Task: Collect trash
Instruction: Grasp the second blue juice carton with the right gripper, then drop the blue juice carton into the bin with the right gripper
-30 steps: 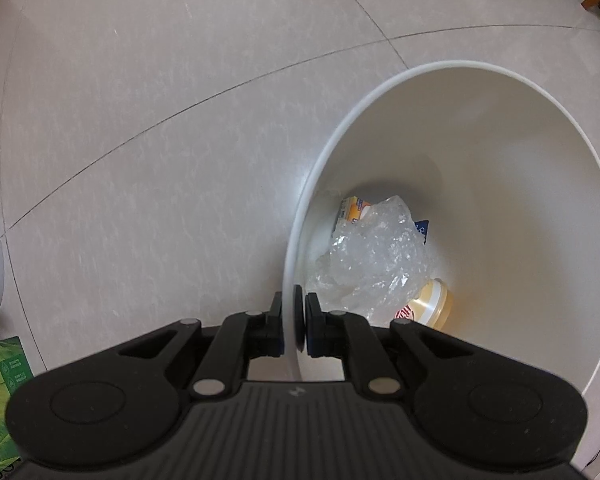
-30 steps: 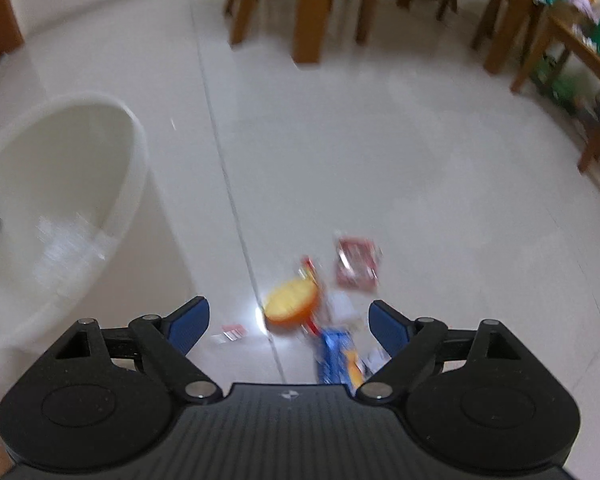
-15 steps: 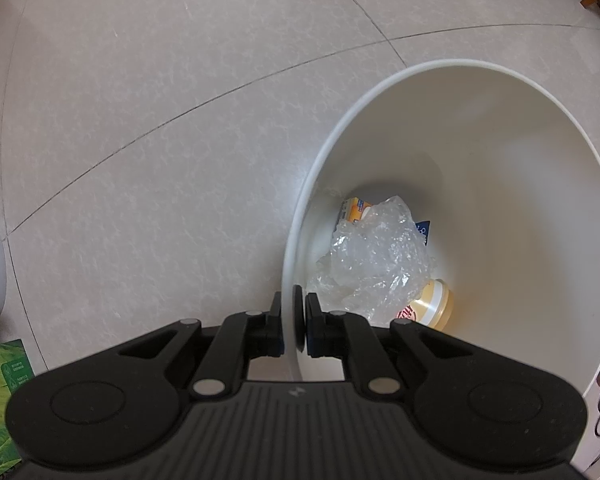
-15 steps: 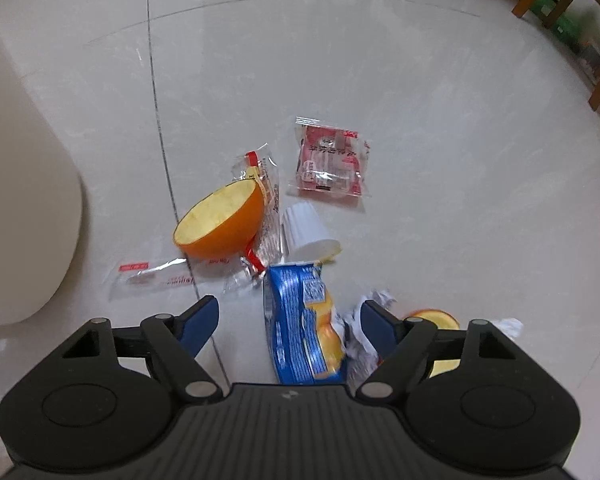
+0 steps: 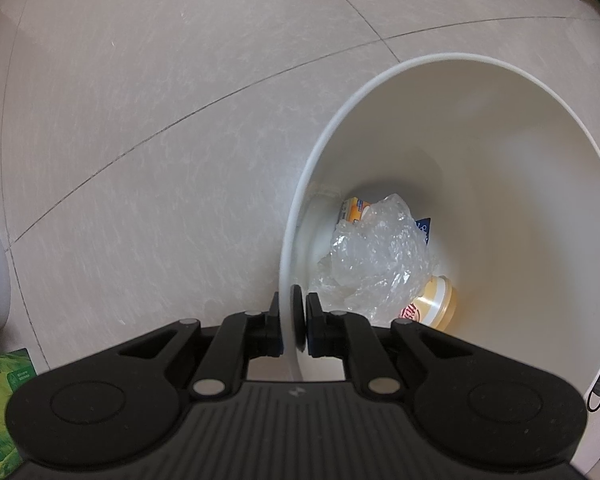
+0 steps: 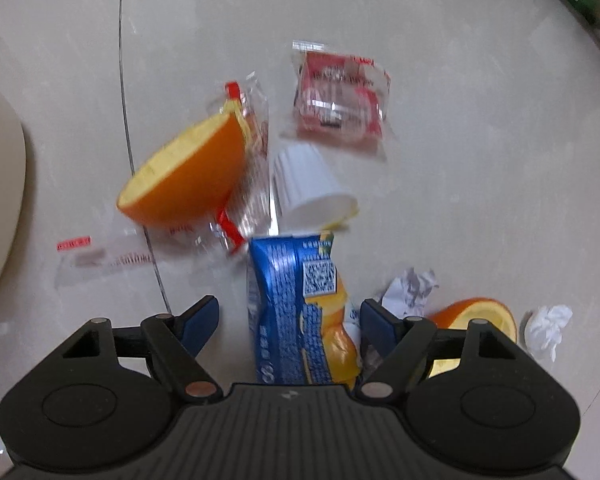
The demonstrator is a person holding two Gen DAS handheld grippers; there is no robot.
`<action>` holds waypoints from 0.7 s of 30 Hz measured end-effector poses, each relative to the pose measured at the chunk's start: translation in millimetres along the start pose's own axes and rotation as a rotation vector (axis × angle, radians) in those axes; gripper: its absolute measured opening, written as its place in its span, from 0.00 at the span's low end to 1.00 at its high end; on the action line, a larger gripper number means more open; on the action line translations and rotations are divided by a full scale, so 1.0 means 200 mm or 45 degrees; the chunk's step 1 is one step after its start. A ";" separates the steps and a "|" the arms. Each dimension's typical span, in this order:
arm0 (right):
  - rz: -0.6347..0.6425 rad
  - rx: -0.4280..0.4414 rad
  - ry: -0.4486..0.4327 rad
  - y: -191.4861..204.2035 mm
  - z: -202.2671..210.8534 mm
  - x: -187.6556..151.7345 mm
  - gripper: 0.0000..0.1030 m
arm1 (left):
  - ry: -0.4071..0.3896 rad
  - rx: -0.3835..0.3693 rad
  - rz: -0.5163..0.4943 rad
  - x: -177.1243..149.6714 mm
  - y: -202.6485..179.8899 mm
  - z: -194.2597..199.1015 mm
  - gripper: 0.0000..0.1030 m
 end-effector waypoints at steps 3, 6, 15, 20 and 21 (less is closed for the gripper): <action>0.029 -0.008 0.027 0.01 -0.01 -0.03 0.67 | 0.000 0.004 -0.001 0.00 0.00 0.00 0.08; -0.004 0.004 0.048 0.00 0.00 -0.04 0.65 | 0.001 0.006 0.005 0.00 0.00 0.00 0.08; -0.100 0.043 0.015 -0.01 0.25 -0.06 0.65 | -0.005 0.009 0.003 -0.01 0.00 0.00 0.08; -0.084 0.070 -0.049 0.02 0.56 -0.03 0.65 | 0.003 0.011 -0.010 0.00 0.00 0.00 0.08; -0.073 0.083 -0.070 0.03 0.63 -0.01 0.65 | 0.003 0.012 -0.013 0.00 0.00 0.00 0.08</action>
Point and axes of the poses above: each gripper's, at about its wrist camera, not at the fingertips, and z roughly against the way its jaws point, y to its left, x to its top, the point moved 8 cm from there along -z, roughly the way its jaws point, and after that the axes turned 10 degrees about -z, right-handed, at the moved point
